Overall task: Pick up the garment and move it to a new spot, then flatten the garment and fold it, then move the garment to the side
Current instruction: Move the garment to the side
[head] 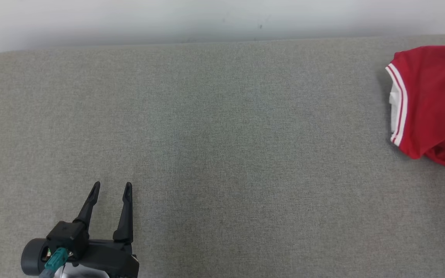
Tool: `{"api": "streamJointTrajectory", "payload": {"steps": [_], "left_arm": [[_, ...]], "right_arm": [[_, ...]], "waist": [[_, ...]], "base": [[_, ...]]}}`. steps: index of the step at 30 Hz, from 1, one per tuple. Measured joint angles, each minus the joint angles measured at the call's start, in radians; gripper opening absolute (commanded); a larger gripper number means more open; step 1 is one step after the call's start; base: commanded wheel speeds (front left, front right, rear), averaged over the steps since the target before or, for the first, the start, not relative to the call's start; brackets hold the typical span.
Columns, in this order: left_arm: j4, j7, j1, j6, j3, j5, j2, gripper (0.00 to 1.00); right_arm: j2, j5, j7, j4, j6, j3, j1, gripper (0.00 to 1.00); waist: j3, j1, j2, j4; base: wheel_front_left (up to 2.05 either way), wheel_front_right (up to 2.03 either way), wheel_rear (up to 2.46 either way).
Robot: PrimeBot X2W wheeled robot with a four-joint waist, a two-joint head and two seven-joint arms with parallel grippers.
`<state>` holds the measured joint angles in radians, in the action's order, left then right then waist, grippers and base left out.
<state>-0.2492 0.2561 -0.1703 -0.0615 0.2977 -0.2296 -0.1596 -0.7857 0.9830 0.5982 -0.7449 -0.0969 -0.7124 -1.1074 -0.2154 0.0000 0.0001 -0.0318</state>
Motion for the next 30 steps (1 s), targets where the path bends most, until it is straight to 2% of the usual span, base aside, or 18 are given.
{"api": "streamJointTrajectory", "payload": {"steps": [12,13,14,27,30], "left_arm": [[0.0,0.0,-0.004,0.0,-0.002,0.0,0.0,1.0],[0.0,0.0,-0.004,0.0,-0.003,0.0,0.0,1.0],[-0.001,0.0,-0.004,0.0,-0.003,0.0,0.0,1.0],[-0.022,0.0,-0.022,0.0,-0.007,0.0,0.003,1.0],[-0.03,0.0,-0.022,0.001,-0.005,0.0,0.006,1.0]], "right_arm": [[-0.006,-0.026,0.0,-0.032,-0.007,-0.014,-0.024,0.0],[-0.006,-0.026,0.0,-0.035,-0.009,-0.016,-0.03,0.48],[-0.006,-0.034,0.001,-0.035,-0.009,-0.02,-0.032,1.0],[0.007,-0.07,0.01,-0.076,-0.01,-0.047,-0.046,1.0],[0.011,-0.066,-0.009,-0.081,0.001,-0.04,-0.046,1.0]], "waist": [[-0.018,0.0,0.0,-0.003],[-0.018,0.0,0.0,-0.003],[-0.019,0.0,0.0,-0.004],[-0.005,0.0,-0.0001,0.002],[0.006,0.0,-0.0001,0.002]], "base": [[0.0,0.0,0.0],[0.0,0.0,0.0],[0.0,0.0,0.0],[0.0,0.0,0.0],[0.0,0.0,0.0]]}}
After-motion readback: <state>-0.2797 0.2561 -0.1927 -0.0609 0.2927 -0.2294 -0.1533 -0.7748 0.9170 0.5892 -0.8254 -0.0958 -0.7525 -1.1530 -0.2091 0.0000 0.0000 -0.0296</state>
